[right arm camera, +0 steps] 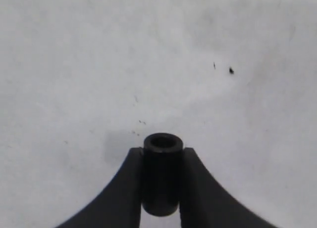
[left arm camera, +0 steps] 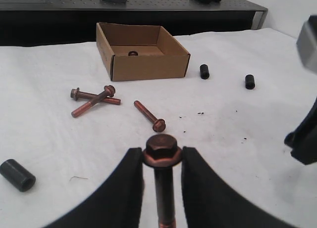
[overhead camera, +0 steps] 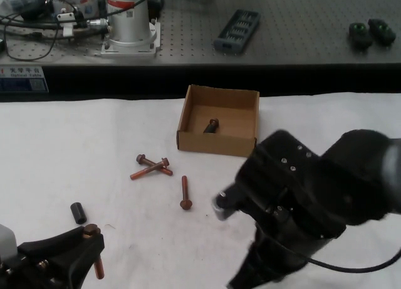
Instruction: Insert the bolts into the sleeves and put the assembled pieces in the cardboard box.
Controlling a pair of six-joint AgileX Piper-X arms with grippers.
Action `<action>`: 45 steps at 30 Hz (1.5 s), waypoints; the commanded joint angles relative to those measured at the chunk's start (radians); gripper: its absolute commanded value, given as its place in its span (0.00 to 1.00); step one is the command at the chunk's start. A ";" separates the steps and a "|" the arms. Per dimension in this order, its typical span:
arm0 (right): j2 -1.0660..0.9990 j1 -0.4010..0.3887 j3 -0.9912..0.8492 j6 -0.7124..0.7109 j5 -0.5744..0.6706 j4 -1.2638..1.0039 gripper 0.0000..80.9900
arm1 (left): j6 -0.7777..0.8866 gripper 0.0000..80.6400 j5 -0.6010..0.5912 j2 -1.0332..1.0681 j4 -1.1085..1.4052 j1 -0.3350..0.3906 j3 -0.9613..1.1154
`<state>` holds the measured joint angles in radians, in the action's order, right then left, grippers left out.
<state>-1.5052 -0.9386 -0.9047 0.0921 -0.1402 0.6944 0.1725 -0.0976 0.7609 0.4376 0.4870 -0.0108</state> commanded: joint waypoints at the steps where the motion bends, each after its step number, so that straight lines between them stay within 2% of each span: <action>1: 0.054 -0.022 -0.004 0.000 -0.068 -0.024 0.09 | -0.015 0.01 -0.004 -0.008 0.029 0.001 0.011; 6: 0.167 -0.096 0.021 0.000 -0.098 -0.061 0.09 | -0.015 0.01 -0.004 -0.008 0.029 0.001 0.011; 11: 0.325 -0.150 0.192 -0.015 -0.116 -0.268 0.09 | -0.015 0.01 -0.004 -0.008 0.029 0.001 0.011; 14: 0.416 -0.158 0.310 -0.092 -0.141 -0.405 0.09 | -0.015 0.01 -0.004 -0.008 0.034 0.001 0.011; 20: 0.563 -0.158 0.539 -0.151 -0.125 -0.715 0.09 | -0.015 0.01 -0.004 -0.008 0.037 0.001 0.011; 23: 0.590 -0.158 0.640 -0.189 -0.068 -0.930 0.09 | -0.006 0.01 -0.007 -0.008 0.051 0.001 0.011; 28: 0.588 -0.142 0.768 -0.237 0.140 -1.259 0.09 | 0.017 0.01 -0.085 -0.008 0.129 0.001 0.011; 35: 0.564 -0.040 0.794 -0.237 0.317 -1.300 0.09 | 0.103 0.01 -0.290 -0.008 0.353 0.001 0.011; 40: 0.480 0.023 0.794 -0.204 0.439 -1.376 0.09 | 0.126 0.01 -0.312 -0.008 0.522 0.001 0.011; 45: 0.322 0.035 0.794 -0.201 0.510 -1.513 0.09 | 0.126 0.01 -0.363 -0.008 0.555 0.001 0.011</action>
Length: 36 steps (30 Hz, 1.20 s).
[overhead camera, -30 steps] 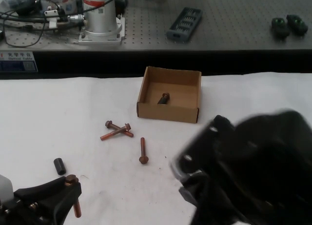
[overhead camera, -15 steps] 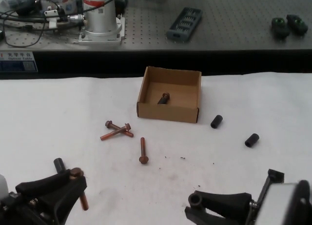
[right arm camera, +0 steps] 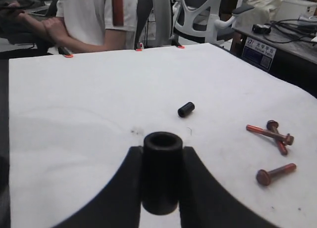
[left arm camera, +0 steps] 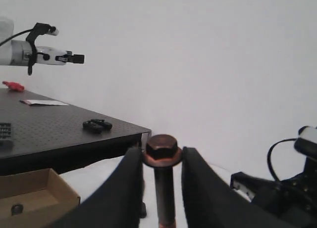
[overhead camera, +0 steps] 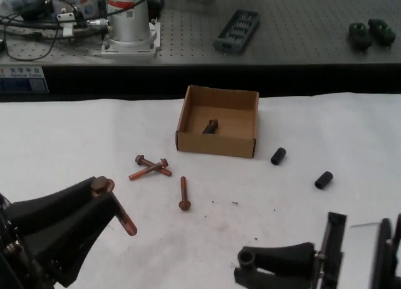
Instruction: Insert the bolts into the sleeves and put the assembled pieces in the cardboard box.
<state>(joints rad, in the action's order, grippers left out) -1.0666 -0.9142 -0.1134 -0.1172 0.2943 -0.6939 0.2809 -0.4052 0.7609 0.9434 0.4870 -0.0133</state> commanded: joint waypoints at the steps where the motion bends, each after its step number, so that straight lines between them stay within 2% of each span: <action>1: -0.149 0.011 0.002 0.009 0.091 -0.155 0.09 | 0.017 0.01 -0.075 -0.008 0.050 0.001 0.013; 8: -0.408 0.011 -0.036 0.009 0.201 -0.398 0.09 | 0.013 0.01 -0.189 -0.008 0.050 0.001 0.013; 12: -0.524 0.011 -0.092 0.009 0.301 -0.459 0.09 | -0.002 0.01 -0.192 -0.008 0.046 0.001 0.013; 18: -0.612 0.011 -0.170 0.009 0.329 -0.496 0.09 | -0.036 0.01 -0.214 0.022 0.043 0.001 0.013; 22: -0.636 0.019 -0.219 -0.020 0.342 -0.494 0.09 | -0.081 0.01 -0.166 0.085 0.070 0.001 0.013; 29: -0.687 0.080 -0.296 -0.025 0.397 -0.474 0.09 | -0.131 0.01 -0.021 0.247 0.203 0.001 0.035; 36: -0.712 0.168 -0.315 -0.025 0.446 -0.472 0.09 | -0.147 0.01 -0.028 0.452 0.208 0.001 0.174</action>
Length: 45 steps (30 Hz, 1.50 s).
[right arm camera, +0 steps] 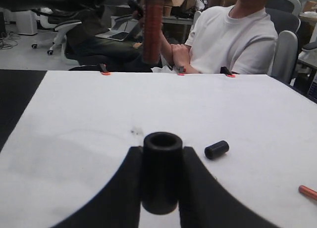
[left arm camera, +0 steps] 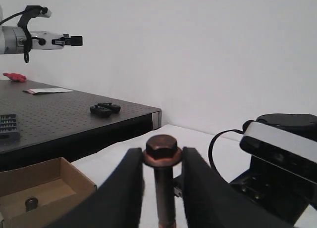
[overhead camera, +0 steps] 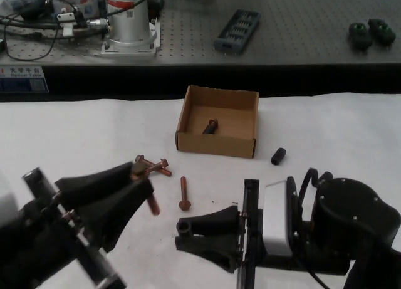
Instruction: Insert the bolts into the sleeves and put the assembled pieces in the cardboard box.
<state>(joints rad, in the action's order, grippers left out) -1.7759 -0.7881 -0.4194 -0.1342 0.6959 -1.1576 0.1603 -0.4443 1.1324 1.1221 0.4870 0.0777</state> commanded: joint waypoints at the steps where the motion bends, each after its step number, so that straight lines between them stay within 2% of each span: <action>1: -0.003 0.057 -0.008 -0.008 0.052 -0.008 0.09 | -0.026 0.01 0.002 0.113 0.038 0.001 0.101; 6: -0.007 0.126 -0.024 -0.010 0.069 -0.005 0.09 | -0.024 0.01 -0.039 0.268 0.124 0.001 0.169; 9: -0.021 0.159 -0.048 -0.010 0.124 0.029 0.09 | 0.009 0.01 -0.043 0.347 0.203 0.001 0.193; 15: -0.063 0.160 -0.078 -0.010 0.155 0.044 0.09 | 0.086 0.01 -0.129 0.446 0.308 0.001 0.228; 28: -0.062 0.160 -0.078 -0.010 0.186 0.044 0.09 | 0.094 0.01 -0.198 0.454 0.319 0.001 0.227; 45: -0.062 0.158 -0.078 -0.010 0.238 0.036 0.09 | 0.083 0.01 -0.197 0.454 0.259 0.001 0.225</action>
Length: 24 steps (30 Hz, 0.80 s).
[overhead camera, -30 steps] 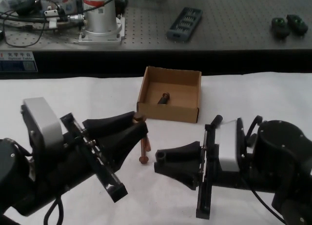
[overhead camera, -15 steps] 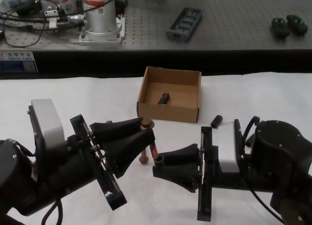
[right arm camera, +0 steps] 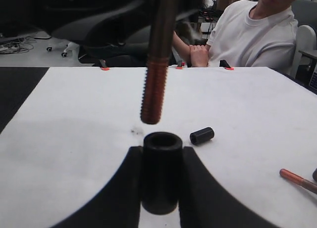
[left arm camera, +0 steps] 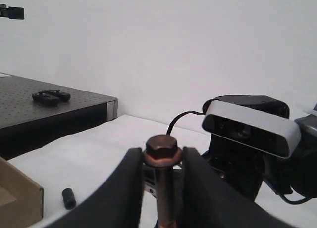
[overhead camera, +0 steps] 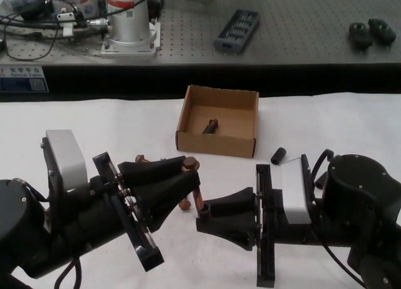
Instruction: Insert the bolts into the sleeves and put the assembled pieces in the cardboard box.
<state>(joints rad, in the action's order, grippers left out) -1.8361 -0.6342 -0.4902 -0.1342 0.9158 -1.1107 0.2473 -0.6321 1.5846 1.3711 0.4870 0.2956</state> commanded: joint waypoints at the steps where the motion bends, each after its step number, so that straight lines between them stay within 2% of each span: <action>1: -0.002 0.005 -0.007 -0.010 0.023 -0.014 0.09 | -0.004 0.01 -0.009 0.001 0.010 0.001 0.007; 12: -0.002 0.005 -0.007 0.008 0.029 -0.020 0.09 | 0.002 0.01 -0.009 0.001 -0.039 0.001 0.007; 16: -0.002 0.005 -0.007 0.008 0.029 -0.026 0.09 | 0.001 0.01 -0.062 0.001 -0.069 0.001 0.007; 24: -0.002 0.005 -0.007 0.022 0.029 -0.032 0.09 | -0.022 0.01 -0.063 0.001 -0.121 0.001 0.007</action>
<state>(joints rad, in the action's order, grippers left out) -1.8457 -0.6342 -0.4902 -0.1212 0.9305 -1.0995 0.2356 -0.6762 1.5846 1.2899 0.4870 0.3021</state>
